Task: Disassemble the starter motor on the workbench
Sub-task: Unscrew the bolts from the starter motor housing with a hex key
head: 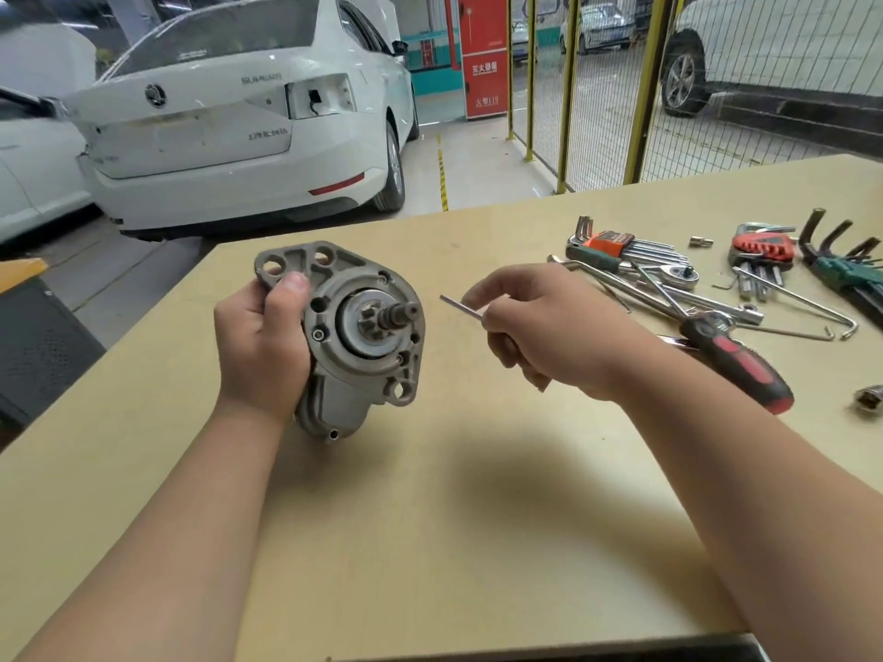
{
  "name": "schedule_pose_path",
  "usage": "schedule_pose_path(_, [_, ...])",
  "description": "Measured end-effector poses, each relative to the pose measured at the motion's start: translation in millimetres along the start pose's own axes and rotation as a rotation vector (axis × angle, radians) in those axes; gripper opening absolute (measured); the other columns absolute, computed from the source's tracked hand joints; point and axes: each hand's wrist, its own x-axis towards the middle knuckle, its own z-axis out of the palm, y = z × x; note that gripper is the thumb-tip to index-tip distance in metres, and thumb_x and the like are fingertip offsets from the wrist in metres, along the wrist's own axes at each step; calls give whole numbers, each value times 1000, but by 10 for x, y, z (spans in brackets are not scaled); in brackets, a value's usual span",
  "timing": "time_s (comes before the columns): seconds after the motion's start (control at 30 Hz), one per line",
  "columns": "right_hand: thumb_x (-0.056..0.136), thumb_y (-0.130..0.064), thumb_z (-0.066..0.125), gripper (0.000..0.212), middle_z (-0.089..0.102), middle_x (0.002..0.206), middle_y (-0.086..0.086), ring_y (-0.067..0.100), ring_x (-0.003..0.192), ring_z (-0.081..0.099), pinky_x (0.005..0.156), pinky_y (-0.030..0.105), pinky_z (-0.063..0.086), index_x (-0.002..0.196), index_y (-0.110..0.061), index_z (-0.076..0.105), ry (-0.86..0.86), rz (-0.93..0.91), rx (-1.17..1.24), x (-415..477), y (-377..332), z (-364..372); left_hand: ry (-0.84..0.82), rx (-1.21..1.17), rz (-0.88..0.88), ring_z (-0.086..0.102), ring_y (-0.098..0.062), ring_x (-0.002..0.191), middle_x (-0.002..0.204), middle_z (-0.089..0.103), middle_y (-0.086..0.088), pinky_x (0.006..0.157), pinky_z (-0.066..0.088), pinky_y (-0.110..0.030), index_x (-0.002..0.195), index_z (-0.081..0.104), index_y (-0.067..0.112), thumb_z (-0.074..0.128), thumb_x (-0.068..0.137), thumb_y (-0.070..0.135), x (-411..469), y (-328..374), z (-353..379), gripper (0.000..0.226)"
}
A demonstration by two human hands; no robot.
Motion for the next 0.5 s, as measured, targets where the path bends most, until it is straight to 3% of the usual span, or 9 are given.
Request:
schedule_pose_path(0.07, [82,-8,47,20,61,51,-2,13,36,44,38,22,39,85,-20,63,-47,2,80,-17,-31,14,-9,3,-6,33,-3,49,47,37,16,47,28,-21,52,45,27,47,80,40,16,-8,-1,31])
schedule_pose_path(0.2, [82,-9,55,14,68,61,-3,12,40,47,40,23,41,81,-21,62,-153,-81,17,-75,-67,68,-69,30,31,35,2,45,43,39,18,44,30,-15,48,50,33,47,81,39,2,3,49,34])
schedule_pose_path(0.33, [81,-10,56,17,66,61,-7,5,39,46,41,22,40,79,-24,66,-135,-85,-27,-86,-32,59,-10,-1,11,33,2,48,46,38,19,46,30,-18,50,47,31,46,81,39,25,-17,8,32])
schedule_pose_path(0.5, [81,-8,53,22,68,66,-8,11,45,51,45,26,47,80,-25,67,-81,-57,-17,-47,4,86,-17,2,14,33,-1,50,47,37,17,47,30,-20,52,45,27,47,80,40,26,-28,2,31])
